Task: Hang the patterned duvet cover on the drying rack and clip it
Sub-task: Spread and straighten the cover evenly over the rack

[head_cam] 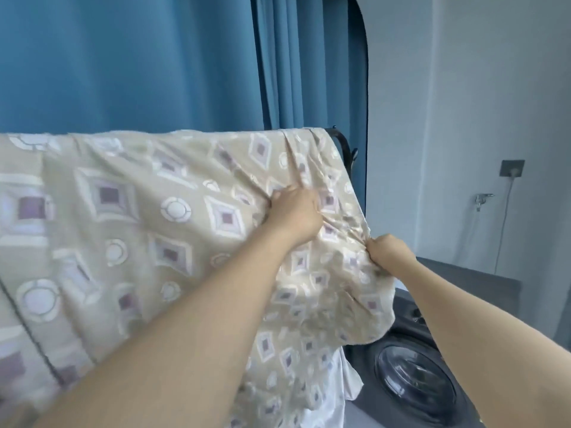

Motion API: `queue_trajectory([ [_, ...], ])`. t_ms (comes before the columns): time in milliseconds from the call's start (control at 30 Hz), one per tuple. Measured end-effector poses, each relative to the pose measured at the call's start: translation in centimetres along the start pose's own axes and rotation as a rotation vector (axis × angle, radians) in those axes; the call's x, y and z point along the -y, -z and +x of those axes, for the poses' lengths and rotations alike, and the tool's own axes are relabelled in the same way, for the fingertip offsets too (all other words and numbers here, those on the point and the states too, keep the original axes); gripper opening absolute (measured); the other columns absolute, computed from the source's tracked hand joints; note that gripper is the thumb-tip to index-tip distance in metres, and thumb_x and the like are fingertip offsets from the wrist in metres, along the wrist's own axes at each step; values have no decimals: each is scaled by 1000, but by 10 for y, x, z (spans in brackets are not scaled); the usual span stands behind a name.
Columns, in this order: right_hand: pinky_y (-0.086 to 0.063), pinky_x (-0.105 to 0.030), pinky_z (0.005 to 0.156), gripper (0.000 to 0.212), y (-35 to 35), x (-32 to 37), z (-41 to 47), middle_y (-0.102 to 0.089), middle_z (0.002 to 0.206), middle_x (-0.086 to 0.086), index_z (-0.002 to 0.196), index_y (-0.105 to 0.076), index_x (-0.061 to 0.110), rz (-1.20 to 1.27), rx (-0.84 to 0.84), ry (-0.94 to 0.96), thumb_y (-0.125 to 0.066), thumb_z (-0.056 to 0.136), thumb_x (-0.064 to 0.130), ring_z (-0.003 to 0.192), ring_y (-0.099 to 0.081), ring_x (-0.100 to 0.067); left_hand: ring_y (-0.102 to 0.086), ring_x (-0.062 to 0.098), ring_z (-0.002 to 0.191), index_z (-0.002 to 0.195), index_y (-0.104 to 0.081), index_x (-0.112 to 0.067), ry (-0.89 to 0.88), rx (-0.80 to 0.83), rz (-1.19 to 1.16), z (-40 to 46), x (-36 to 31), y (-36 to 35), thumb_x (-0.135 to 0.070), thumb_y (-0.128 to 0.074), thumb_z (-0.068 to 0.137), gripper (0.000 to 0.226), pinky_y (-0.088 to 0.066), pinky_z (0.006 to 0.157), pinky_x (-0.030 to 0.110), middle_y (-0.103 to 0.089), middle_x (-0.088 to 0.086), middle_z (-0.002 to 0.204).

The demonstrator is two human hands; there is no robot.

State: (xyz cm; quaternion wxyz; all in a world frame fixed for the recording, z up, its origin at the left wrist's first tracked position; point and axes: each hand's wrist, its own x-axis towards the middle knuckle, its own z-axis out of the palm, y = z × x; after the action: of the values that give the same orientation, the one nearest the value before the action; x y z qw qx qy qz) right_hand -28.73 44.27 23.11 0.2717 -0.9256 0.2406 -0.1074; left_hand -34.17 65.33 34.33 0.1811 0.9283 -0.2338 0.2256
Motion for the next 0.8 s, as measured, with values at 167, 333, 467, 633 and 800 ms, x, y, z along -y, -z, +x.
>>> queue_trajectory([
  [167, -47, -29, 72, 39, 17, -11, 26, -64, 118, -15, 127, -56, 1, 122, 151, -59, -49, 97, 26, 98, -62, -30, -51, 20, 67, 70, -49, -18, 246, 256, -460, -7, 20, -61, -15, -60, 89, 22, -38, 61, 28, -52, 1, 68],
  [333, -39, -38, 101, 55, 65, 56, 27, -71, 111, -2, 115, -63, 25, 839, 284, 186, -54, 72, 60, 97, -64, -17, -44, 12, 59, 68, -50, -20, 261, 516, -486, -13, 17, -98, -20, -65, 90, 26, -34, 52, 24, -49, -5, 64],
  [467, -42, -39, 101, 76, 81, 103, 24, -66, 96, 5, 121, -60, 21, 779, 276, 342, -56, 70, 76, 98, -60, -20, -51, 13, 70, 85, -60, -17, 209, 756, -318, -27, 8, -122, -19, -61, 91, 7, -40, 57, 23, -56, -3, 78],
  [633, -48, -28, 63, 35, 64, 102, 43, -63, 77, -4, 84, -60, 8, 787, 82, 382, -49, 96, 39, 68, -59, -20, -53, 19, 71, 112, -66, -10, 12, 880, 261, -14, -29, -99, -19, -61, 90, 24, -44, 62, 29, -58, 1, 82],
  [800, -45, -28, 64, 35, 17, 35, 86, -57, 69, -1, 72, -55, 14, 432, 90, 249, -48, 93, 42, 69, -57, -24, -57, 25, 83, 97, -59, -18, -173, 32, 240, 42, -73, -3, -14, -49, 83, 18, -36, 59, 28, -55, 2, 85],
])
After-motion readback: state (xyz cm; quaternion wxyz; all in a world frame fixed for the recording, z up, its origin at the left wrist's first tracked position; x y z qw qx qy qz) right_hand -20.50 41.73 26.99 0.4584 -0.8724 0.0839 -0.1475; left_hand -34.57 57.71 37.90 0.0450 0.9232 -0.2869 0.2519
